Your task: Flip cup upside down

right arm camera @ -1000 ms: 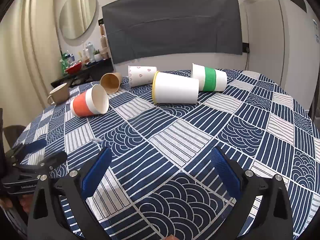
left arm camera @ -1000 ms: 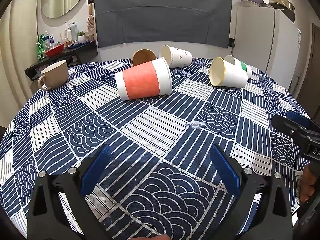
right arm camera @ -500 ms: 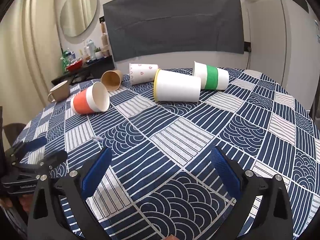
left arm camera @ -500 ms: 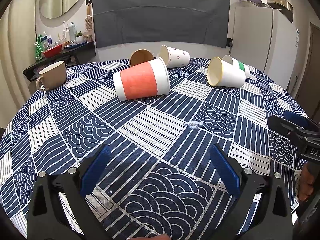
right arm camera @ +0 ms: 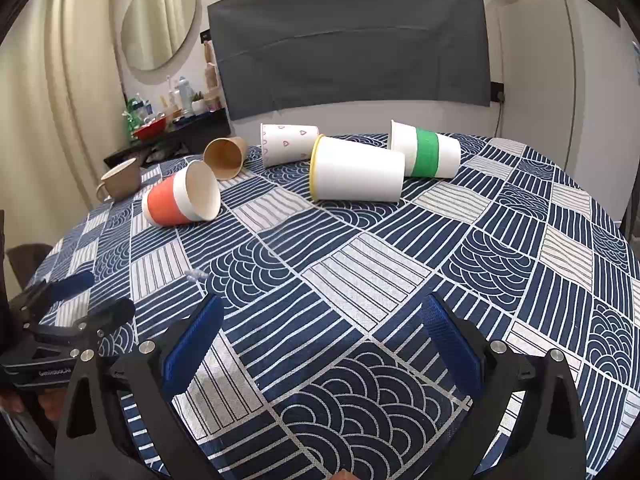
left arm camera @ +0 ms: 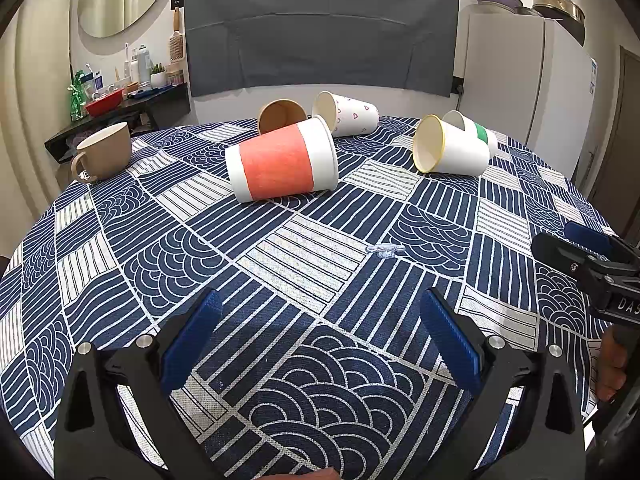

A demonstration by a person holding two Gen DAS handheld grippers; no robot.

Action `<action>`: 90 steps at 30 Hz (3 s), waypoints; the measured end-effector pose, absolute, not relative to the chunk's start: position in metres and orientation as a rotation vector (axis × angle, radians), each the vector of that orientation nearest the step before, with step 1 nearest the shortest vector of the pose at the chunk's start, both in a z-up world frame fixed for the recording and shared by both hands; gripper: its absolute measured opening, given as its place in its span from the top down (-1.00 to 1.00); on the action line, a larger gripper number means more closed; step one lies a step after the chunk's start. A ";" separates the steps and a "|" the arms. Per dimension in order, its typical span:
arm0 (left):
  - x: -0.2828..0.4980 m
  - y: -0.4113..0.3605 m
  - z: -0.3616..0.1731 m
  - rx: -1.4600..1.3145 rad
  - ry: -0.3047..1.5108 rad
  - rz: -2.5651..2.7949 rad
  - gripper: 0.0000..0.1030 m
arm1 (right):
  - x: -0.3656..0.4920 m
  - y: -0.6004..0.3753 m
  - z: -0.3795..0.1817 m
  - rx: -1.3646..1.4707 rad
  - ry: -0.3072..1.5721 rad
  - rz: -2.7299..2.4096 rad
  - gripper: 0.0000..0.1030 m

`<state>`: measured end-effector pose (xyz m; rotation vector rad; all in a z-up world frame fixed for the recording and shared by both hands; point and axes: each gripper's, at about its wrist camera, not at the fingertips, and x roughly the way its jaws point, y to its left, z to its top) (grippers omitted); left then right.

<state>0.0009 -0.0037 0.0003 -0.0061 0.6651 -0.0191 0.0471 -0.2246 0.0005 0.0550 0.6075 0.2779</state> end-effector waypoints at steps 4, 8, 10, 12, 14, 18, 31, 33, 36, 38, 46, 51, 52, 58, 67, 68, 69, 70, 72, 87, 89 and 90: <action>0.001 -0.004 0.000 -0.006 0.665 -0.019 -0.89 | 0.045 -0.225 0.000 0.053 0.607 0.278 -0.85; 0.001 -0.005 0.001 -0.003 0.664 -0.019 -0.89 | 0.046 -0.224 0.000 0.052 0.609 0.279 -0.85; 0.002 -0.005 0.001 -0.004 0.664 -0.019 -0.89 | 0.045 -0.225 0.000 0.051 0.609 0.278 -0.85; 0.002 -0.006 0.001 -0.006 0.663 -0.020 -0.89 | 0.046 -0.224 0.000 0.049 0.611 0.279 -0.85; 0.001 -0.004 0.002 -0.009 0.662 -0.022 -0.89 | 0.045 -0.223 0.000 0.047 0.613 0.279 -0.85; 0.001 -0.004 0.002 -0.010 0.659 -0.022 -0.89 | 0.047 -0.222 -0.001 0.042 0.620 0.280 -0.85; -0.003 0.000 0.004 -0.026 0.637 -0.030 -0.89 | 0.050 -0.218 -0.001 0.029 0.636 0.298 -0.85; -0.004 -0.001 0.005 -0.023 0.631 -0.029 -0.89 | 0.051 -0.217 -0.002 0.032 0.640 0.302 -0.85; -0.005 -0.002 0.005 -0.017 0.620 -0.030 -0.89 | 0.052 -0.217 -0.002 0.037 0.648 0.309 -0.85; -0.007 -0.002 0.006 -0.013 0.612 -0.030 -0.89 | 0.054 -0.218 -0.003 0.040 0.660 0.316 -0.85; -0.013 -0.003 0.007 0.004 0.574 -0.014 -0.89 | 0.069 -0.216 -0.009 0.060 0.754 0.365 -0.85; -0.009 0.008 0.006 -0.053 0.601 0.020 -0.89 | 0.082 -0.217 -0.012 0.074 0.815 0.388 -0.84; -0.008 0.010 0.006 -0.067 0.605 0.016 -0.89 | 0.086 -0.217 -0.012 0.074 0.826 0.392 -0.84; -0.006 0.019 0.004 -0.127 0.619 0.060 -0.89 | 0.114 -0.209 0.004 0.092 0.856 0.473 -0.84; 0.000 0.037 -0.001 -0.235 0.660 0.078 -0.89 | 0.164 -0.146 0.024 0.012 0.911 0.683 -0.84; 0.000 0.036 -0.001 -0.232 0.663 0.074 -0.89 | 0.168 -0.138 0.025 0.002 0.908 0.698 -0.84; 0.001 0.036 -0.001 -0.230 0.667 0.071 -0.89 | 0.171 -0.131 0.025 -0.005 0.904 0.710 -0.83; 0.002 0.035 -0.002 -0.225 0.671 0.066 -0.89 | 0.174 -0.126 0.025 -0.007 0.902 0.721 -0.83; 0.003 0.034 -0.002 -0.221 0.675 0.061 -0.89 | 0.182 -0.113 0.022 -0.012 0.906 0.759 -0.78; 0.006 0.032 -0.002 -0.225 0.690 -0.006 -0.89 | 0.205 -0.067 0.018 0.019 0.889 0.905 0.78; 0.007 0.032 -0.003 -0.226 0.692 -0.013 -0.89 | 0.203 -0.070 0.018 0.027 0.891 0.911 0.88; 0.007 0.033 -0.003 -0.227 0.692 -0.014 -0.89 | 0.201 -0.072 0.018 0.031 0.894 0.910 0.91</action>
